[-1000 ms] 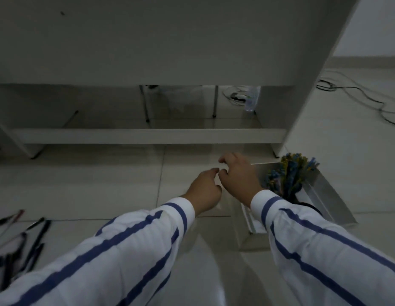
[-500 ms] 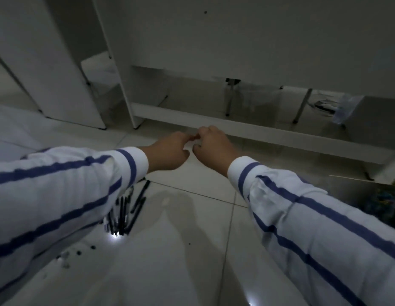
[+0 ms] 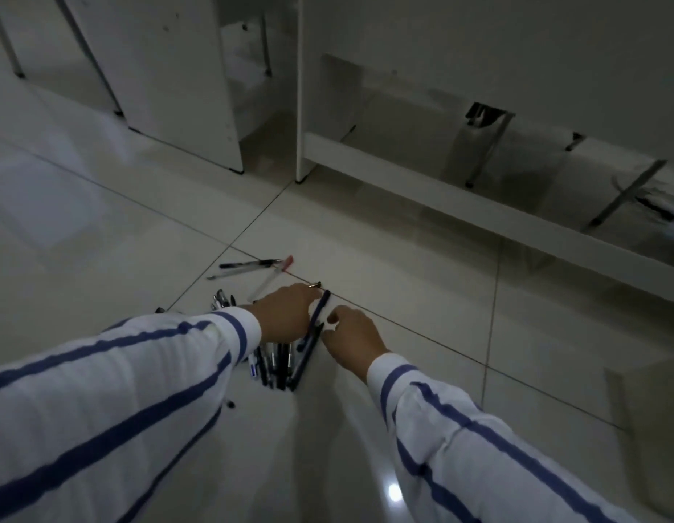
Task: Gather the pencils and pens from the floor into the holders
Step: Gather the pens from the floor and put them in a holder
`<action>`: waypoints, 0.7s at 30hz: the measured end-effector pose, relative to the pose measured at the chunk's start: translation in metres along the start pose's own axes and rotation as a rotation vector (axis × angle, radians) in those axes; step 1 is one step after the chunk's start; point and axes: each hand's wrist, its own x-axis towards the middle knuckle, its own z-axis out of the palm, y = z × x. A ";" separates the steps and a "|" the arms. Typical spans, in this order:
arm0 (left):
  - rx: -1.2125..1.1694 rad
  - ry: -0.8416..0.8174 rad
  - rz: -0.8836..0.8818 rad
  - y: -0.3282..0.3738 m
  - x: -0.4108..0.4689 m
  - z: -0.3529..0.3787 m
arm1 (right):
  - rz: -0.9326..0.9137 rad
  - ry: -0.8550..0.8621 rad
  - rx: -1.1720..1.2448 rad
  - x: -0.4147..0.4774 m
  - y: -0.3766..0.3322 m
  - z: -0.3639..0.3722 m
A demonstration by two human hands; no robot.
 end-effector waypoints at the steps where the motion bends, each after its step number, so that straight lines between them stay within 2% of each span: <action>1: 0.001 -0.023 -0.008 -0.009 0.004 0.002 | 0.040 -0.027 -0.001 0.005 0.004 0.011; 5: 0.064 -0.105 -0.008 -0.045 0.022 0.020 | 0.183 -0.135 -0.010 0.026 0.017 0.048; 9: 0.144 -0.157 0.027 -0.074 0.029 0.040 | 0.285 -0.126 0.038 0.040 0.024 0.076; 15: 0.226 -0.074 0.110 -0.109 0.044 0.058 | 0.333 -0.043 0.041 0.059 0.019 0.093; 21: 0.236 0.060 0.093 -0.108 0.051 0.064 | 0.312 -0.141 -0.115 0.074 0.019 0.083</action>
